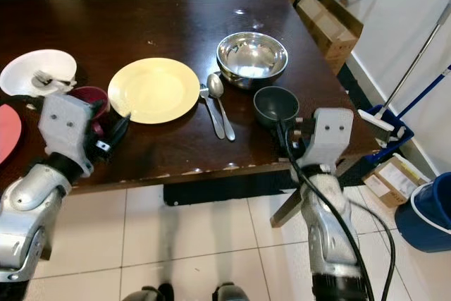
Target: Setting the table
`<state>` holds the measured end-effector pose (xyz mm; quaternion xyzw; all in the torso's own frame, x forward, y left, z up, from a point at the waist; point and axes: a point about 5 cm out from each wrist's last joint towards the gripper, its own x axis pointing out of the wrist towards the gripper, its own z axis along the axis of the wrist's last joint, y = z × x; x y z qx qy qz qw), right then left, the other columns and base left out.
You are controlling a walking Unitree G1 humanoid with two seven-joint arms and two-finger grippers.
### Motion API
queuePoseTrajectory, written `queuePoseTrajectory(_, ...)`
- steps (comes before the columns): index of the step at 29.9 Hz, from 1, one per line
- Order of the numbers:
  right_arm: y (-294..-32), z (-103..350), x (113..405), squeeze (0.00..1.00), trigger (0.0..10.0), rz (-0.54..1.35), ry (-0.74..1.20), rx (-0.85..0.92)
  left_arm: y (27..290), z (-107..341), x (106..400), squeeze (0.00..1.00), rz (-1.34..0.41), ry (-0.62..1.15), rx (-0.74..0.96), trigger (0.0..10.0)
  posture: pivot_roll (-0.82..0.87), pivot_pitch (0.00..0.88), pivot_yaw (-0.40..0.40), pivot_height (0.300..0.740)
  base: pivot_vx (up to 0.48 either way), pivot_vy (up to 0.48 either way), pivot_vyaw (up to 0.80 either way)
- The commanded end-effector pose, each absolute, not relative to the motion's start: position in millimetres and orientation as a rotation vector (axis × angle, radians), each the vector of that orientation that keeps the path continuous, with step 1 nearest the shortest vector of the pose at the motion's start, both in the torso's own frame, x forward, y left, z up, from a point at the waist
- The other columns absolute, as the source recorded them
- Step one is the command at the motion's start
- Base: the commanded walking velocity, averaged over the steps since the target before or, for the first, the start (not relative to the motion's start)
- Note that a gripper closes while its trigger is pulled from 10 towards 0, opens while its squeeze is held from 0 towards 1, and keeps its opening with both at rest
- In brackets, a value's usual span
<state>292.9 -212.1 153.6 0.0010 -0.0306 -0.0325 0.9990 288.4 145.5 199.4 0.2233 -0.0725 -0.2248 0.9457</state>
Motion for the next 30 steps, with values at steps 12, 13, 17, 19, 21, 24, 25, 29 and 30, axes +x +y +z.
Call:
queuePoseTrajectory(12,-218,141,304,0.00,10.0,-0.058,0.011,-0.047,90,225,300,0.13,-0.789,-0.176,0.304,10.0,-0.16,0.097,0.067,0.740,0.000,0.000,0.00)
queuePoseTrajectory(13,-217,139,306,0.00,10.0,-0.050,0.018,-0.046,87,222,301,0.13,-0.803,-0.161,0.328,10.0,-0.16,0.097,0.067,0.740,0.000,0.000,0.00)
queuePoseTrajectory(17,-212,133,318,0.00,10.0,-0.029,0.055,-0.050,82,211,309,0.13,-0.808,-0.098,0.363,10.0,-0.17,0.103,0.076,0.740,0.000,0.000,0.00)
queuePoseTrajectory(19,-211,130,322,0.00,10.0,-0.019,0.079,-0.038,82,209,312,0.13,-0.798,-0.090,0.375,10.0,-0.16,0.106,0.077,0.740,0.000,0.000,0.00)
queuePoseTrajectory(21,-212,131,325,0.00,10.0,-0.019,0.073,-0.036,82,209,312,0.13,-0.805,-0.081,0.366,10.0,-0.15,0.111,0.079,0.740,0.000,0.000,0.00)
queuePoseTrajectory(24,-215,133,333,0.00,10.0,-0.012,0.065,-0.054,85,209,310,0.13,-0.796,-0.081,0.368,10.0,-0.15,0.116,0.078,0.740,0.000,0.000,0.00)
queuePoseTrajectory(25,-214,135,337,0.00,10.0,0.000,0.061,-0.078,90,210,309,0.13,-0.784,-0.078,0.369,10.0,-0.14,0.120,0.072,0.740,0.000,0.000,0.00)
queuePoseTrajectory(29,-213,136,341,0.00,10.0,0.020,0.058,-0.097,97,210,309,0.14,-0.755,-0.074,0.368,10.0,-0.13,0.121,0.061,0.740,0.000,0.000,0.00)
queuePoseTrajectory(30,-212,136,342,0.00,10.0,0.027,0.057,-0.103,99,210,309,0.14,-0.747,-0.074,0.367,10.0,-0.13,0.121,0.061,0.740,0.000,0.000,0.00)
